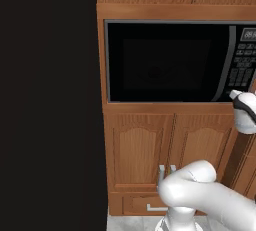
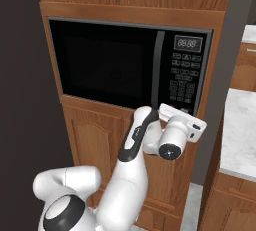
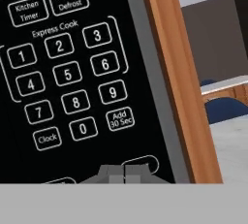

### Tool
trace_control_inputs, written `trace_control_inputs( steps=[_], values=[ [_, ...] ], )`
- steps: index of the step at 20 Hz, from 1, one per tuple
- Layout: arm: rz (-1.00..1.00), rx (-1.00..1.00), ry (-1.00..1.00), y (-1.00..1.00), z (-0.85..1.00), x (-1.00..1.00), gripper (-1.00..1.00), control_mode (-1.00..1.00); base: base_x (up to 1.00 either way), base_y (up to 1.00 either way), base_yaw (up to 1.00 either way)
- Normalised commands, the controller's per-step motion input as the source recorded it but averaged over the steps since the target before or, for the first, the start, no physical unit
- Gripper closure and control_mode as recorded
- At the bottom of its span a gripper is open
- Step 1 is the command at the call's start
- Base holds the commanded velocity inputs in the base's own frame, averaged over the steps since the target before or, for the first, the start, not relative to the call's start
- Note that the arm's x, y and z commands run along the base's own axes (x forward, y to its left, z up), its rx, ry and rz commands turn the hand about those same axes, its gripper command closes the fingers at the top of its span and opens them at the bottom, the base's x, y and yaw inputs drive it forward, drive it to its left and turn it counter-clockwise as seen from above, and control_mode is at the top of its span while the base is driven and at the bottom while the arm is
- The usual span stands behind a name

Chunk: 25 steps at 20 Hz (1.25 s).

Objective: Place the bowl containing the fish and onion in the microwave. Close the microwave door and press the start button to microwave the meal.

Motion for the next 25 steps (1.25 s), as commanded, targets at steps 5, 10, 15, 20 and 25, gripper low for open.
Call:
trace_control_inputs(
  steps=[5, 10, 15, 20, 25],
  values=[
    [0.0, 0.0, 0.09, -0.08, -0.1, 0.23, 1.0, -1.0, 0.0, 0.0, 0.0],
    [0.0, 0.0, 0.08, -0.18, -0.01, 0.23, 1.0, -1.0, 0.0, 0.0, 0.0],
    [0.0, 0.0, 0.01, -0.23, -0.08, 0.24, 1.0, -1.0, 0.0, 0.0, 0.0],
    [0.0, 0.01, 0.0, -0.22, -0.02, 0.46, 1.0, -1.0, 0.0, 0.0, 0.0],
    [0.0, 0.05, -0.01, -0.12, 0.0, 0.43, 1.0, -1.0, 0.0, 0.0, 0.0]
  ],
)
